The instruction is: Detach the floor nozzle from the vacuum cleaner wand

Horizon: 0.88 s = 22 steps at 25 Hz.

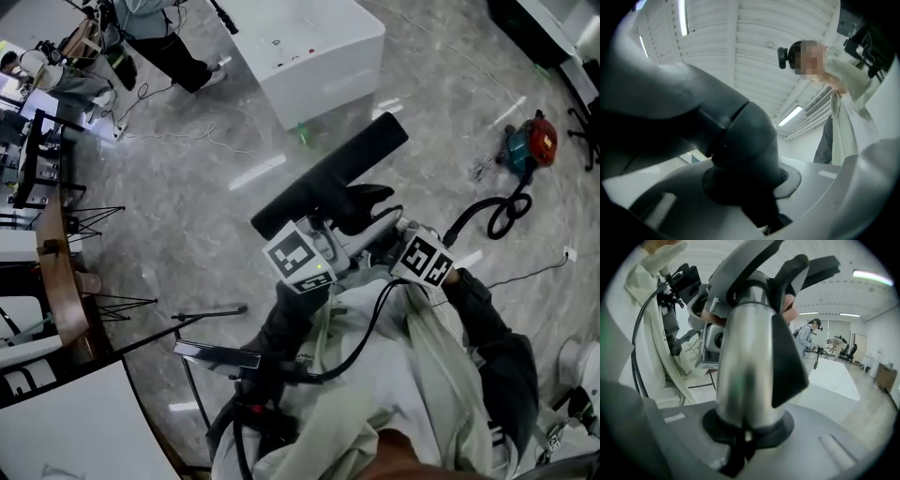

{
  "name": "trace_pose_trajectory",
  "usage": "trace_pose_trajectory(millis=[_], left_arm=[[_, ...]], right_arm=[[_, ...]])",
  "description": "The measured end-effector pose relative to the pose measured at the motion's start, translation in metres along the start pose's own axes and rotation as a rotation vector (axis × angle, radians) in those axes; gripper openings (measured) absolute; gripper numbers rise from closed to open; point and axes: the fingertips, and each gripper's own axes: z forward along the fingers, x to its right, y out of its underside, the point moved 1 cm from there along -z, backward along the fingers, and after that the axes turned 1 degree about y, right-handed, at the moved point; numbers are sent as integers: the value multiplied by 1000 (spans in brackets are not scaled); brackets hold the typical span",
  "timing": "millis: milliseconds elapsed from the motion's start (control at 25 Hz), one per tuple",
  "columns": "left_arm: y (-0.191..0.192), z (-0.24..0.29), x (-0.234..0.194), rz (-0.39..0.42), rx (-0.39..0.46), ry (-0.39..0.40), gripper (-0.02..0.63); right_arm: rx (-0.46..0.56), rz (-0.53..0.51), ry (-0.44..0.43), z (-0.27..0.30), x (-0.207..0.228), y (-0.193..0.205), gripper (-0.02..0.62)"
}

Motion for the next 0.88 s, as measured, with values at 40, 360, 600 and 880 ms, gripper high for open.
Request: trace_pose_trajectory(millis=[40, 360, 600, 880], left_arm=[[-4, -4, 1, -18, 50, 26, 102], [-6, -25, -21, -117, 157, -150, 72], [-14, -33, -31, -115, 139, -217, 71], [-13, -35, -11, -85, 116, -124, 72]], right_arm=[[-10, -9, -21, 2, -2, 0, 43], [-51, 25, -128, 13, -12, 2, 43], [-36, 13, 241, 21, 13, -10, 40], [1, 2, 267, 22, 0, -6, 40]])
